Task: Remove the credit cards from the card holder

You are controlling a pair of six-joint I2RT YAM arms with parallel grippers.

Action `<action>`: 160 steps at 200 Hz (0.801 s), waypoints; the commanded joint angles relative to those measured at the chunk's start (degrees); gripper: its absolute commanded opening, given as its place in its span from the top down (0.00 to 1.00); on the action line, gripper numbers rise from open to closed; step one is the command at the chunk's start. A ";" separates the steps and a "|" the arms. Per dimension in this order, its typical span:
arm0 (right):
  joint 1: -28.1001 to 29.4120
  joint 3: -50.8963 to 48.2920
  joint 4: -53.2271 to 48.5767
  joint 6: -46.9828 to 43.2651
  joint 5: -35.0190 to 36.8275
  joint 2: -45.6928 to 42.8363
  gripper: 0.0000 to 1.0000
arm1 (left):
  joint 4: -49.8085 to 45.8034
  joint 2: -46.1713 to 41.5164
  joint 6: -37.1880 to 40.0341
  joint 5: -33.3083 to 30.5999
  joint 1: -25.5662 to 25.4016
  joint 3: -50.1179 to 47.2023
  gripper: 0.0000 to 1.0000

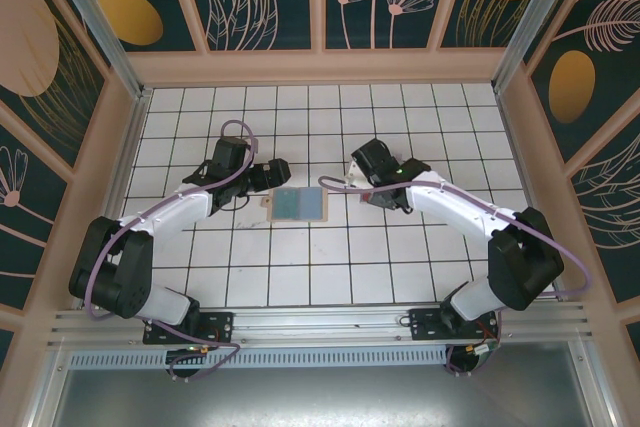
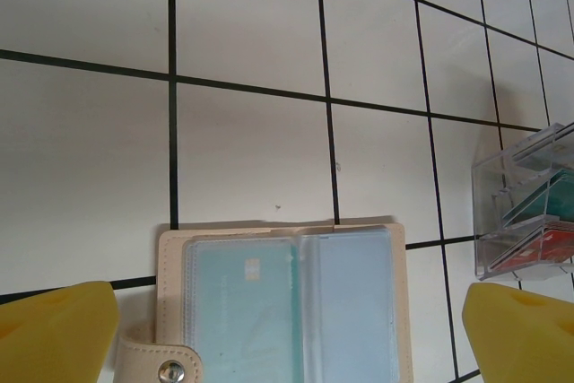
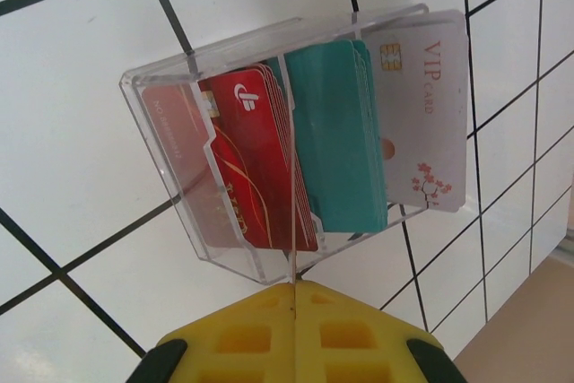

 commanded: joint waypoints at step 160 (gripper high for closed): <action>0.53 -4.74 8.21 -2.03 5.80 2.54 0.78 | -0.09 -2.56 0.64 -0.98 0.36 -1.40 0.02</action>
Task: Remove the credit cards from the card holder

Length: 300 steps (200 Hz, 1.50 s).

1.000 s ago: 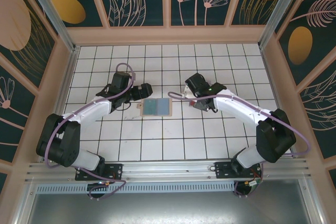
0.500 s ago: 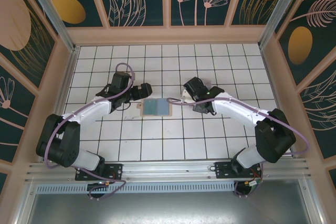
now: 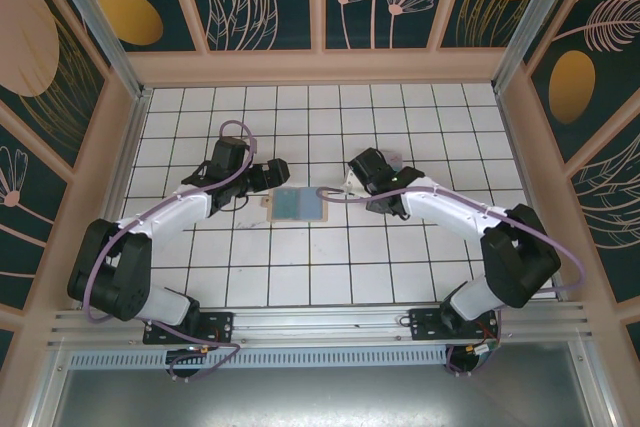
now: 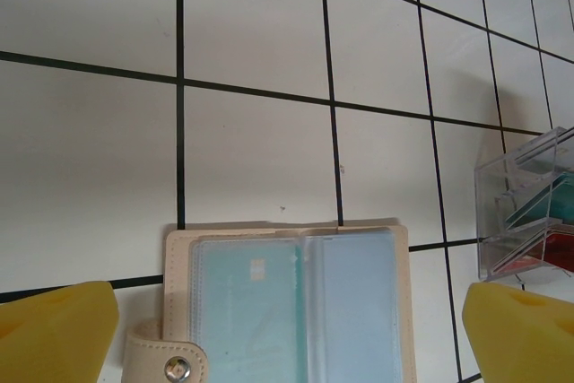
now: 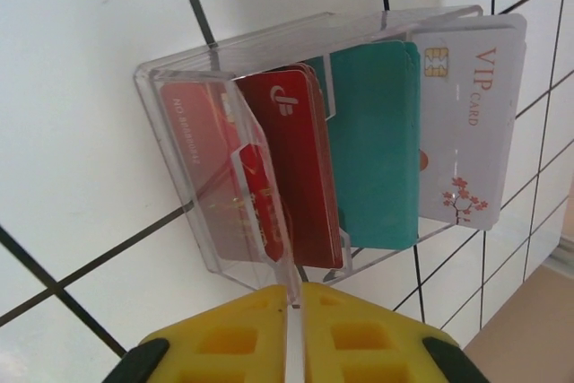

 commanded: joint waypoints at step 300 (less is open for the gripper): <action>-0.46 8.18 16.08 76.48 -38.53 19.93 1.00 | -0.72 4.98 -0.72 11.50 -0.36 -4.16 0.43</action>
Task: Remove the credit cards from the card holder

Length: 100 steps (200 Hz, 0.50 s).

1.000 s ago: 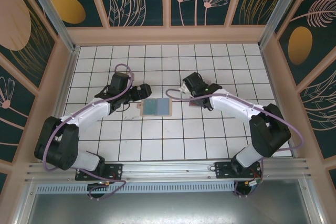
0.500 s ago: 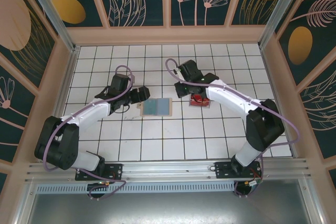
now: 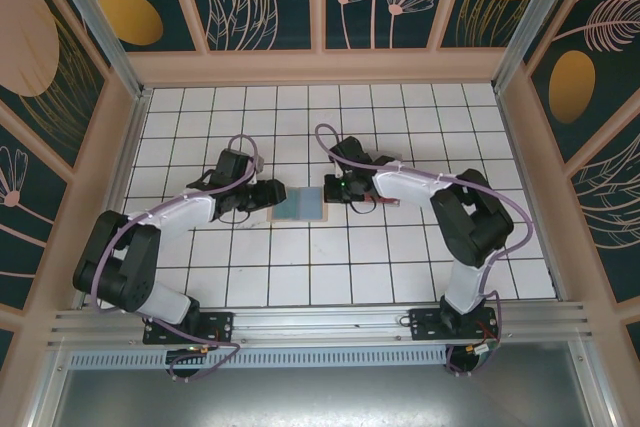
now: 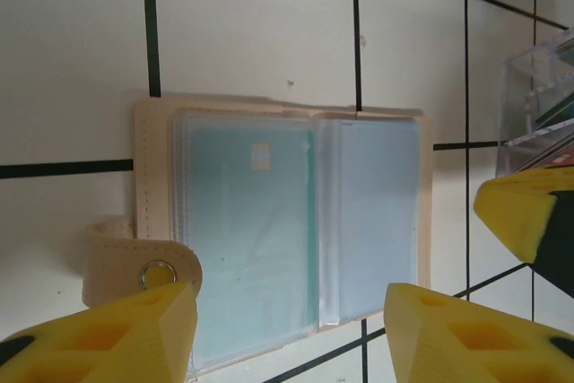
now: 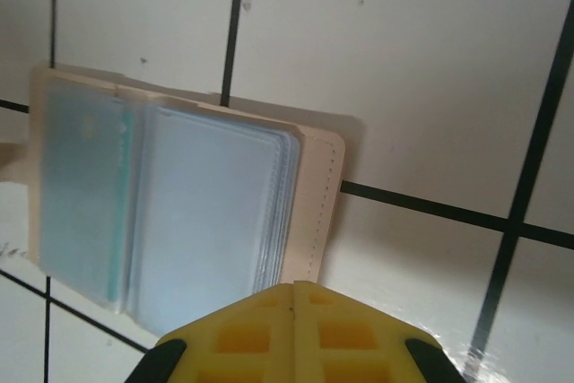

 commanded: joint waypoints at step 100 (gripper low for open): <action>2.02 0.24 0.21 3.23 1.97 5.28 1.00 | -2.37 6.38 0.86 -3.37 -1.75 1.38 0.55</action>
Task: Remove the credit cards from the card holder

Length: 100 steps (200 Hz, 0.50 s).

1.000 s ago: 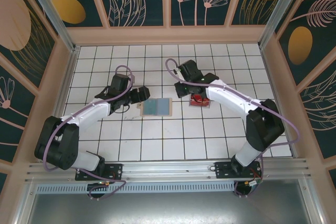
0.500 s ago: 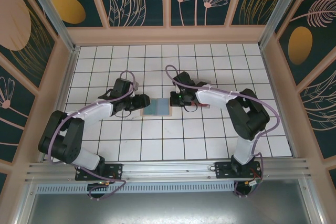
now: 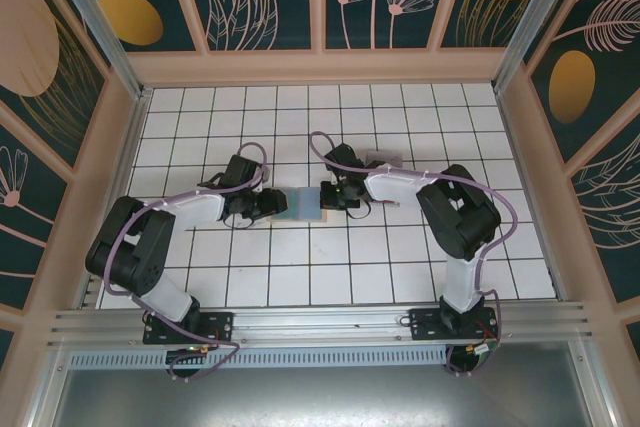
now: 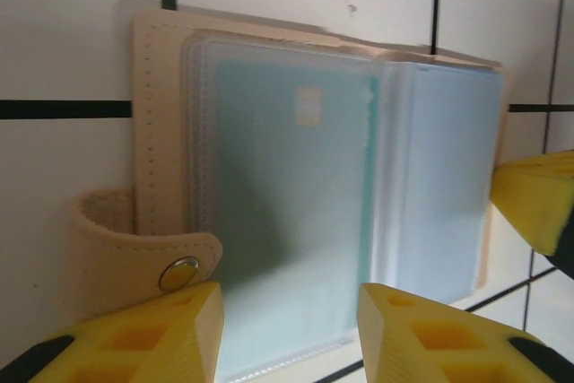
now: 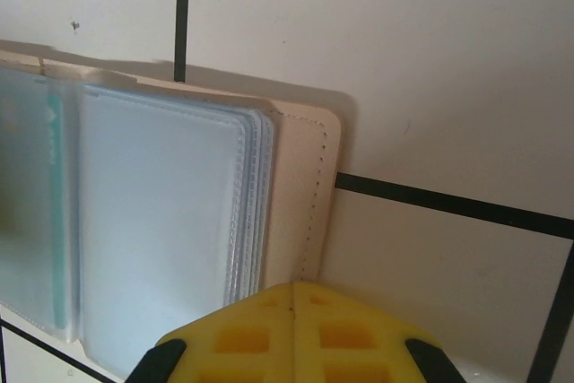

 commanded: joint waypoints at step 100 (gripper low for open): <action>1.05 0.86 -1.75 1.13 1.08 2.55 1.00 | -2.32 1.92 1.16 -3.70 -0.27 1.94 0.55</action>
